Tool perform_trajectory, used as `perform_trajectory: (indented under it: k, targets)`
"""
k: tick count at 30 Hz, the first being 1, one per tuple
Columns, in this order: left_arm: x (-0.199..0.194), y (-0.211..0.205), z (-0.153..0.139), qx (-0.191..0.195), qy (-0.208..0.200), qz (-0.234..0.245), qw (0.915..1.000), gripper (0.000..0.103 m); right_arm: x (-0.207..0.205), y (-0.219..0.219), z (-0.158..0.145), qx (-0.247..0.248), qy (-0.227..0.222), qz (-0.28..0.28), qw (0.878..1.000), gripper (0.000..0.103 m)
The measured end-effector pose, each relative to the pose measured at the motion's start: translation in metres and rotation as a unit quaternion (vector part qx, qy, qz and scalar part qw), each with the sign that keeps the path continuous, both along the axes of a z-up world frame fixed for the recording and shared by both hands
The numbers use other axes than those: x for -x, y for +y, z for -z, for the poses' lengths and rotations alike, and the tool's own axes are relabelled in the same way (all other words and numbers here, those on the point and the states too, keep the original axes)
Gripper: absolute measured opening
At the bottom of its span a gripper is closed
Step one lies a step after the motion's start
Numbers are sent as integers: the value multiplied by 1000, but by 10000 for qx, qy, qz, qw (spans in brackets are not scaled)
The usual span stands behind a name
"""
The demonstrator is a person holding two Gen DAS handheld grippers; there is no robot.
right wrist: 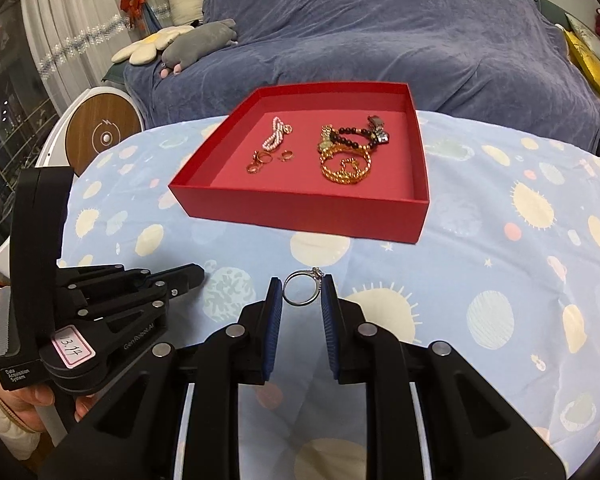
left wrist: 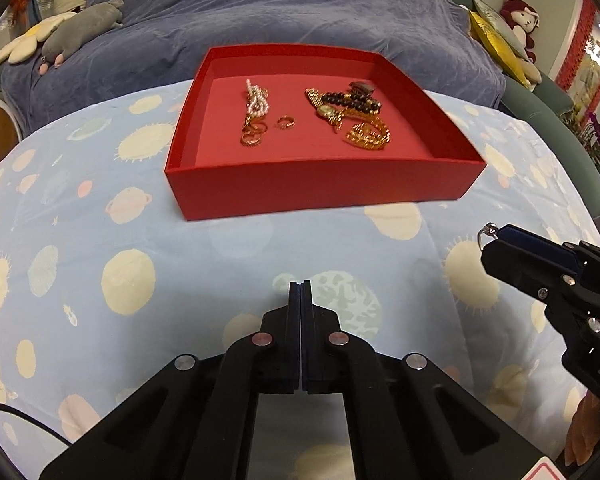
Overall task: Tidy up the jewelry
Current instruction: 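Carry the silver ring into the red box and open the right gripper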
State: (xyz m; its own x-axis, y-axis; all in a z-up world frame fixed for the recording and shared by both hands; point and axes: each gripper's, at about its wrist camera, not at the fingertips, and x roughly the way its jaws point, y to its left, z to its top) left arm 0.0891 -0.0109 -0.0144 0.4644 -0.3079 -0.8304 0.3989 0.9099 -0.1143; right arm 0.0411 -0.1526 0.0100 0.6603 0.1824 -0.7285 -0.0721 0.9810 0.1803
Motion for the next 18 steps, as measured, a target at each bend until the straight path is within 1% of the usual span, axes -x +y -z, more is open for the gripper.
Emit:
perform_trajectory:
  k: [5, 9, 12, 13, 16, 18]
  targets:
    - [-16, -10, -42, 61, -493, 23, 9988, 0, -21, -3, -24, -34, -229, 38, 9997, 19]
    - [-46, -22, -65, 49, -761, -67, 9971, 0, -48, -15, -39, -63, -344, 173, 9992, 19]
    - [-74, -31, -66, 93, -714, -191, 9972, 0, -74, -27, -41, -88, -299, 309, 9990, 19]
    - [-83, -34, -64, 46, -704, -252, 9972, 0, -83, -30, -39, -88, -270, 342, 9990, 19]
    - [-105, -40, -51, -78, -624, -399, 9972, 0, -105, -33, -31, -38, -176, 389, 9991, 19]
    - [-115, -43, -40, -71, -474, -447, 9979, 0, -117, -34, -22, 7, -110, 413, 9991, 19]
